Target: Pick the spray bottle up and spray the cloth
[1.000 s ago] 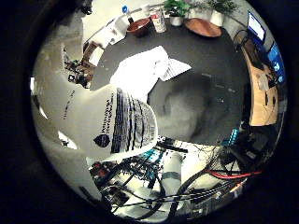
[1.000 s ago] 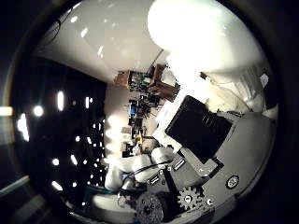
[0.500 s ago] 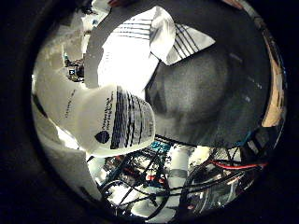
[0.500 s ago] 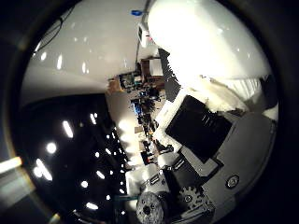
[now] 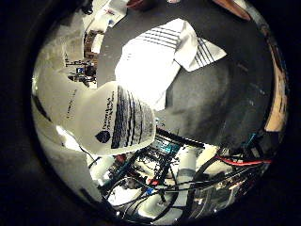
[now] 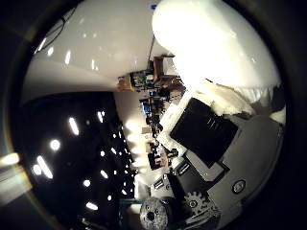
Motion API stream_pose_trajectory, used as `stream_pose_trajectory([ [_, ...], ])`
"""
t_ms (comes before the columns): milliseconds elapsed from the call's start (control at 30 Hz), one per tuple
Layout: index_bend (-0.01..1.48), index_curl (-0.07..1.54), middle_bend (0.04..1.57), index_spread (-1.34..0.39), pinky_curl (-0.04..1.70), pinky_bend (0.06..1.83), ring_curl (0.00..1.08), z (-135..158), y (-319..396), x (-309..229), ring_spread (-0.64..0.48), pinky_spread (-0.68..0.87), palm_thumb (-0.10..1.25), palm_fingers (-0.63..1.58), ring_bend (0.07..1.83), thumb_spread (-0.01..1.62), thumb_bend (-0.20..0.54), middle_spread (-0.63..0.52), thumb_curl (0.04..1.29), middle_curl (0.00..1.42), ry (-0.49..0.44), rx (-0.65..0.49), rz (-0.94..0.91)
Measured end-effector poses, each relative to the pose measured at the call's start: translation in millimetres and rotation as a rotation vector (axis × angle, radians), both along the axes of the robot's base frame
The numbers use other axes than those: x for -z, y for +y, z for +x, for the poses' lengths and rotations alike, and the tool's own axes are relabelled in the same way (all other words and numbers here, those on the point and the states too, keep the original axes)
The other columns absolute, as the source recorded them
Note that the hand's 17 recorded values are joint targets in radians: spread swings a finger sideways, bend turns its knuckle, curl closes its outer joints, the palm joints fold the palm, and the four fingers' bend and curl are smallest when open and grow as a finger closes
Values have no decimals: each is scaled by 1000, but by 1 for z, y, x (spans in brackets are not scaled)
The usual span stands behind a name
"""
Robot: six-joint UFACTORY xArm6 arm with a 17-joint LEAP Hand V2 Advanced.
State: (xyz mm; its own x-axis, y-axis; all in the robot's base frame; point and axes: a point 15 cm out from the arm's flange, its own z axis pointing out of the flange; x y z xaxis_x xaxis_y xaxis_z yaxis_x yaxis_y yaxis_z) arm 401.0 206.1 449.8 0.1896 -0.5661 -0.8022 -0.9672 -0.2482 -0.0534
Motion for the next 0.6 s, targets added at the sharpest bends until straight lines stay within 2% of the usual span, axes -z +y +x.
stream_pose_trajectory([
  [200, 1200, 650, 1319, -235, 609, 1290, 577, -21, -6, -43, -201, -329, 960, 1225, 1460, 1122, -5, -183, 1123, 769, -105, 8, 7],
  [333, 1200, 650, 1320, -235, 609, 1290, 577, -13, -10, -30, -201, -329, 961, 1225, 1460, 1117, -5, -183, 1123, 768, -74, 17, 4],
  [467, 1200, 650, 1321, -235, 610, 1290, 577, 6, -12, 7, -201, -329, 962, 1225, 1460, 1114, -5, -183, 1123, 768, 9, 21, 0],
  [600, 1201, 650, 1319, -235, 610, 1291, 579, 24, -14, 42, -202, -329, 962, 1224, 1464, 1113, -5, -184, 1123, 770, 30, 6, 4],
])
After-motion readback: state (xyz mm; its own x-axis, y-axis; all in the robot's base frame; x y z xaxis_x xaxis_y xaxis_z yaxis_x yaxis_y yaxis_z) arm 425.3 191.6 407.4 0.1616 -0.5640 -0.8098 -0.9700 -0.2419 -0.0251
